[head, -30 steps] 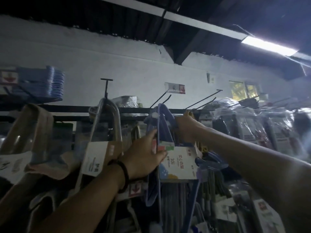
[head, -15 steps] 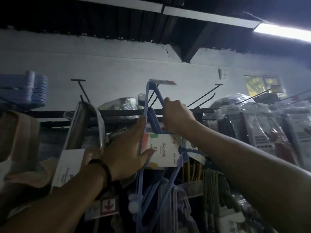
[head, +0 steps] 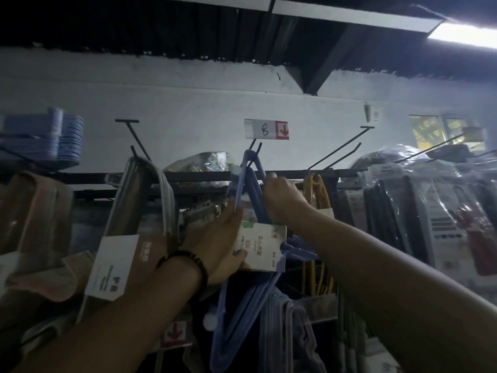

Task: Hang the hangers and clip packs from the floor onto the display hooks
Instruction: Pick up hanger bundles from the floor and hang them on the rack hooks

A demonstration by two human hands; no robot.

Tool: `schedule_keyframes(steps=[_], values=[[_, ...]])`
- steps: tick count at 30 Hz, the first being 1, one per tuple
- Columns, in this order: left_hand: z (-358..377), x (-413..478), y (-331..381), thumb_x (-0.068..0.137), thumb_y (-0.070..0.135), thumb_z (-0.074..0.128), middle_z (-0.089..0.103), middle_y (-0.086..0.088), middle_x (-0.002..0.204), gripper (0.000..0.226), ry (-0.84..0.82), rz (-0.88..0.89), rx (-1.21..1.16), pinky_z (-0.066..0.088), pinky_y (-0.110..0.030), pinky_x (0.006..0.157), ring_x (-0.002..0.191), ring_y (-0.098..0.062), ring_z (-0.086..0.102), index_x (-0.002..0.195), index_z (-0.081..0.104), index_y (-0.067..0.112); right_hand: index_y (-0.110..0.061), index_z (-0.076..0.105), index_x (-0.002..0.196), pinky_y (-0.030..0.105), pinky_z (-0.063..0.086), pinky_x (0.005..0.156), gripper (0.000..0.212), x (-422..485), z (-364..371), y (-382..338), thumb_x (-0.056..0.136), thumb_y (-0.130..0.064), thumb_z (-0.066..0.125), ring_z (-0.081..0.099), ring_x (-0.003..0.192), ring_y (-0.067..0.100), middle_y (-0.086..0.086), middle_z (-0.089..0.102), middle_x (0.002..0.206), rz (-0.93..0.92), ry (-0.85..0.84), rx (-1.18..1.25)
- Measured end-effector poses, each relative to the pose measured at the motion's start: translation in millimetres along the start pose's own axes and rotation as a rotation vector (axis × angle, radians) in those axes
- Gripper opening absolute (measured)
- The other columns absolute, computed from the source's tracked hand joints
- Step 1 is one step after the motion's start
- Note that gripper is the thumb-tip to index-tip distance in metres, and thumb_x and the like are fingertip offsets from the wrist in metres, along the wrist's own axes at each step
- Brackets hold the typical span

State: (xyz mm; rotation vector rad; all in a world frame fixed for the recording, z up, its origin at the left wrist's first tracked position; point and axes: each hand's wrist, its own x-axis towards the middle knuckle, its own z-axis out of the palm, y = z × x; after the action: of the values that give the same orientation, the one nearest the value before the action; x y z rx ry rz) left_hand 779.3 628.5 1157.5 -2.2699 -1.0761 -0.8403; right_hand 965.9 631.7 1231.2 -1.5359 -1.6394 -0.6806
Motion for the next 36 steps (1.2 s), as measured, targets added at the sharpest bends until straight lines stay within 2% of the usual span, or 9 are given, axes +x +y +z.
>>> schedule_keyframes(steps=[5,9,13,15,19,23,30,33,36], values=[[12,7,0,0.092,0.041,0.068,0.035,-0.001,0.162,0.085,-0.063,-0.016,0.184,0.054,-0.036,0.096,0.131,-0.025,0.053,0.160,0.024,0.018,-0.003,0.047,0.130,0.040,0.049,0.074,0.039,16,25,7,0.099,-0.017,0.065,0.059,0.085,0.025,0.008,0.055,0.099,0.075,-0.147,-0.007],[4,10,7,0.092,0.045,0.066,0.029,0.000,0.167,0.078,-0.135,-0.083,0.130,0.049,-0.040,0.108,0.138,-0.028,0.050,0.157,0.032,0.021,-0.001,0.044,0.133,0.045,0.056,0.082,0.039,10,18,12,0.102,-0.019,0.060,0.067,0.102,0.036,0.017,0.063,0.118,0.056,-0.186,-0.045],[-18,-5,11,0.091,0.052,0.063,0.060,-0.003,0.143,0.054,-0.139,-0.077,0.176,0.053,-0.042,0.103,0.124,-0.027,0.061,0.137,0.055,0.023,-0.005,0.043,0.128,0.042,0.049,0.070,0.036,-17,2,-1,0.101,-0.024,0.056,0.066,0.094,0.037,0.020,0.064,0.116,0.022,-0.081,-0.083],[-36,-24,11,0.091,0.054,0.062,0.062,-0.002,0.141,0.055,-0.077,-0.061,0.168,0.053,-0.040,0.102,0.126,-0.027,0.060,0.138,0.057,0.027,-0.009,0.044,0.128,0.039,0.045,0.064,0.038,-40,-11,-16,0.096,-0.025,0.058,0.061,0.084,0.033,0.014,0.064,0.106,0.004,0.005,-0.115],[-83,-84,7,0.090,0.052,0.050,0.070,0.002,0.113,0.036,0.132,-0.052,0.111,0.057,-0.041,0.087,0.105,-0.024,0.066,0.116,0.067,0.034,-0.015,0.051,0.132,0.039,0.050,0.069,0.041,-92,-35,-62,0.094,-0.032,0.053,0.068,0.095,0.038,0.014,0.066,0.112,-0.092,0.016,-0.080],[-127,-187,-14,0.093,0.060,0.058,0.066,0.012,0.101,0.028,0.173,-0.199,0.110,0.057,-0.038,0.081,0.093,-0.014,0.064,0.109,0.066,0.039,-0.019,0.061,0.115,0.047,0.059,0.079,0.028,-152,-44,-128,0.095,-0.036,0.051,0.066,0.096,0.040,0.011,0.063,0.108,-0.205,-0.063,0.095],[-154,-442,-59,0.094,0.061,0.057,0.057,0.009,0.070,0.030,-0.109,-0.591,0.125,0.044,-0.028,0.053,0.066,-0.015,0.067,0.081,0.052,0.035,-0.028,0.058,0.102,0.038,0.052,0.064,0.022,-308,7,-286,0.099,-0.049,0.049,0.065,0.080,0.032,-0.001,0.061,0.086,-0.427,-0.272,0.323],[-149,-568,-69,0.095,0.056,0.057,0.058,0.001,0.065,0.032,-0.255,-0.806,0.094,0.039,-0.031,0.053,0.070,-0.022,0.068,0.080,0.055,0.028,-0.027,0.055,0.099,0.043,0.057,0.068,0.024,-402,51,-363,0.099,-0.051,0.051,0.066,0.082,0.035,0.002,0.067,0.092,-0.496,-0.470,0.442],[-144,-700,-68,0.098,0.054,0.049,0.056,0.002,0.061,0.031,-0.372,-1.009,0.025,0.045,-0.031,0.053,0.063,-0.022,0.065,0.077,0.053,0.030,-0.032,0.054,0.095,0.040,0.056,0.061,0.020,-507,95,-434,0.099,-0.050,0.047,0.066,0.076,0.023,-0.005,0.065,0.085,-0.557,-0.711,0.549]])
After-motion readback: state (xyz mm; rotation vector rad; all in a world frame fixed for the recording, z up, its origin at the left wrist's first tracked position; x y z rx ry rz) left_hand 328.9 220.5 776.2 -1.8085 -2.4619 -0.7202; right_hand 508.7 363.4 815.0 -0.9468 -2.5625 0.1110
